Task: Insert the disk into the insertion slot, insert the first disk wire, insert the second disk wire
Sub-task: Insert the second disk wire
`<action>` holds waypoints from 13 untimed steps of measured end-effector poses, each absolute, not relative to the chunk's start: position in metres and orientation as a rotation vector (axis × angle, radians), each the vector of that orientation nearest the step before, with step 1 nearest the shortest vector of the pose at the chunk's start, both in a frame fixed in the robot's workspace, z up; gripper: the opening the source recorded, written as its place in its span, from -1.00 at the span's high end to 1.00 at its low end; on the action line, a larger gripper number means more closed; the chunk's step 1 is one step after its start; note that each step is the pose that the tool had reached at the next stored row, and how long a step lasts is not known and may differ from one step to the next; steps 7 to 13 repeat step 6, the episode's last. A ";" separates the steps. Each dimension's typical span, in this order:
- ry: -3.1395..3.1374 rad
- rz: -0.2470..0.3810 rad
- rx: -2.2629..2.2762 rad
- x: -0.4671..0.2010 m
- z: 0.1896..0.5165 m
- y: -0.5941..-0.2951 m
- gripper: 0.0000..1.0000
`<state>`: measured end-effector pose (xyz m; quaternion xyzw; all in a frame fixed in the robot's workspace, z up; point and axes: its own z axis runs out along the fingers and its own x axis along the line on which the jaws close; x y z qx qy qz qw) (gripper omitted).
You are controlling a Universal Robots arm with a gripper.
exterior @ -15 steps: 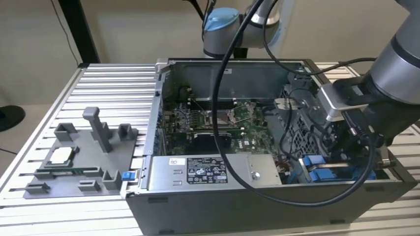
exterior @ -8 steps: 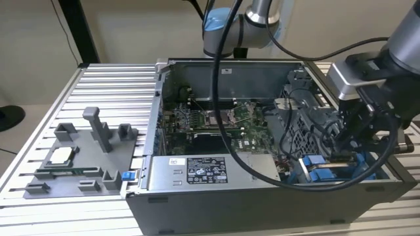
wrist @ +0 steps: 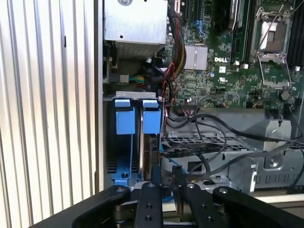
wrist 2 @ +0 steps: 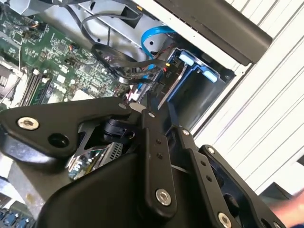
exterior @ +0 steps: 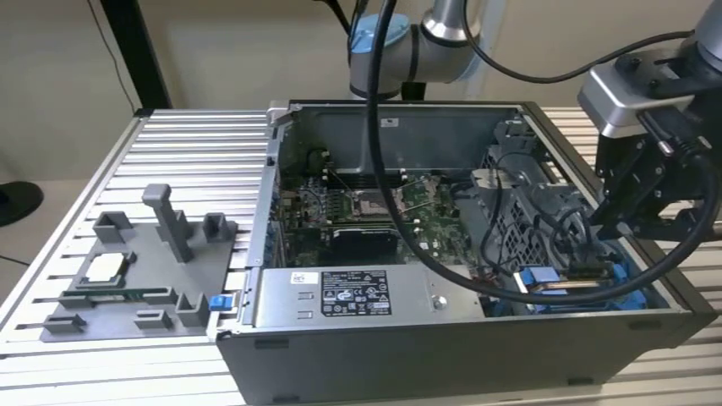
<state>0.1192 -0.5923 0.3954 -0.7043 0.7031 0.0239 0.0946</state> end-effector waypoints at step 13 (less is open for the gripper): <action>2.085 0.071 -2.089 0.119 0.398 -0.592 -1.00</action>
